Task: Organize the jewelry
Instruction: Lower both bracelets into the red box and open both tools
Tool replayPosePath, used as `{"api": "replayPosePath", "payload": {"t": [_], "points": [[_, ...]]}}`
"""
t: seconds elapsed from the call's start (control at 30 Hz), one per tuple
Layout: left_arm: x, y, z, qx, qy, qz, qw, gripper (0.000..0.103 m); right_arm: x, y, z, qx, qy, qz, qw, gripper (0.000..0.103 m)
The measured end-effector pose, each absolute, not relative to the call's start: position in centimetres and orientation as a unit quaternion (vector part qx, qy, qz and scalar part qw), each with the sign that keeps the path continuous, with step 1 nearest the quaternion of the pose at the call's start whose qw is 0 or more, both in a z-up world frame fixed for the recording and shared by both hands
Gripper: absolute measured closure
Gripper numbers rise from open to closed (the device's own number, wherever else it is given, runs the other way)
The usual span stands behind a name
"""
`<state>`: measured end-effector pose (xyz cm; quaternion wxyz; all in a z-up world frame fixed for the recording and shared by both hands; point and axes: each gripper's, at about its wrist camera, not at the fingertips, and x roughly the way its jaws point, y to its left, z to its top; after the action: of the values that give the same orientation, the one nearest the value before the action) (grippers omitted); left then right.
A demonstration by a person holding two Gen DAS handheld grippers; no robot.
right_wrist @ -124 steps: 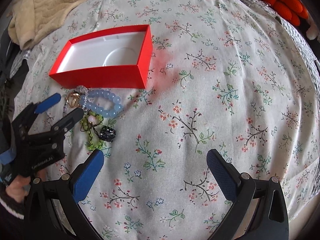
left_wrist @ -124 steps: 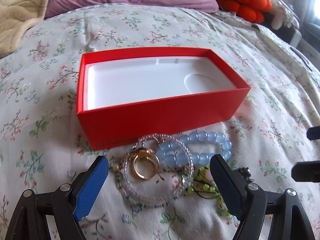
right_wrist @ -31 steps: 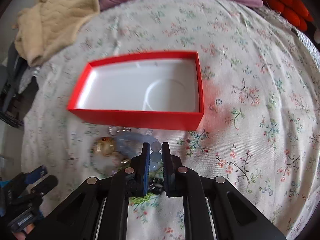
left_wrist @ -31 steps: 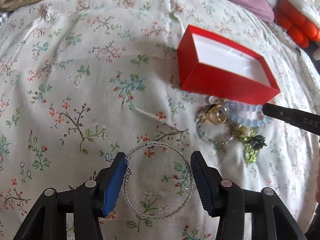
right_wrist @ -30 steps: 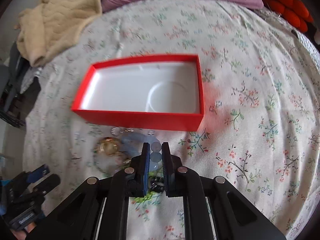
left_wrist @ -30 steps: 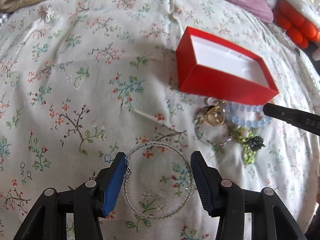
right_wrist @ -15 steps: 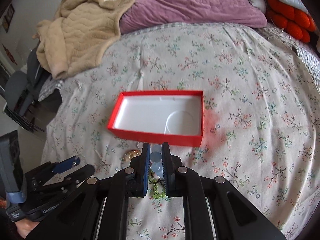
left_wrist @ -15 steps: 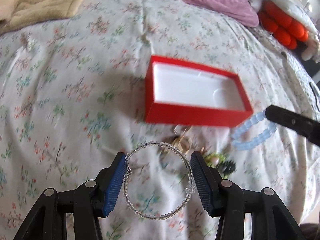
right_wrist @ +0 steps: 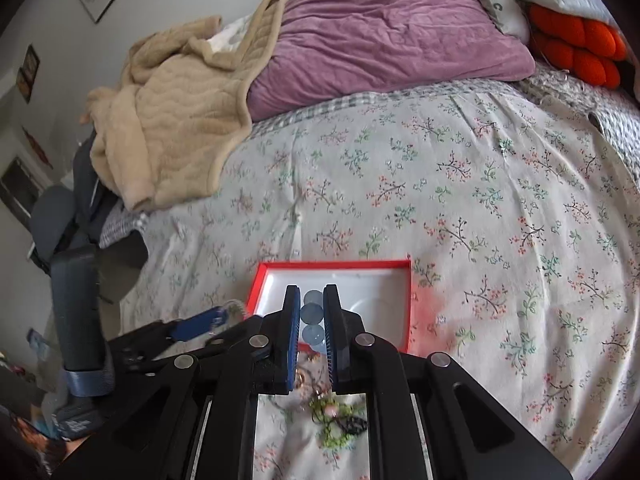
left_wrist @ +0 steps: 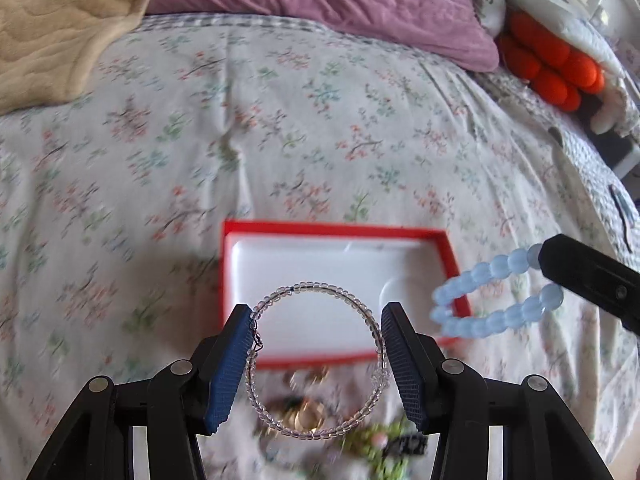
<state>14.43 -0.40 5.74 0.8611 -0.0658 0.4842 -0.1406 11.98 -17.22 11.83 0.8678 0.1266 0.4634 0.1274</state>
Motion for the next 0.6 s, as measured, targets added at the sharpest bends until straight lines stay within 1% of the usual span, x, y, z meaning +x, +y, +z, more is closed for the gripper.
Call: {"api": "replayPosePath", "payload": {"t": [0.23, 0.4, 0.6], "points": [[17.3, -1.9, 3.1, -0.040, 0.485, -0.137, 0.863, 0.046, 14.1, -17.5, 9.9, 0.138, 0.476, 0.107, 0.862, 0.090], [17.9, -2.1, 1.5, -0.029, 0.496, -0.133, 0.857, 0.045, 15.0, -17.3, 8.4, 0.131, 0.489, 0.093, 0.857, 0.090], [17.6, -2.3, 1.4, -0.010, 0.500, -0.131, 0.856, 0.040, 15.4, -16.9, 7.2, 0.119, 0.501, 0.086, 0.853, 0.090]]}}
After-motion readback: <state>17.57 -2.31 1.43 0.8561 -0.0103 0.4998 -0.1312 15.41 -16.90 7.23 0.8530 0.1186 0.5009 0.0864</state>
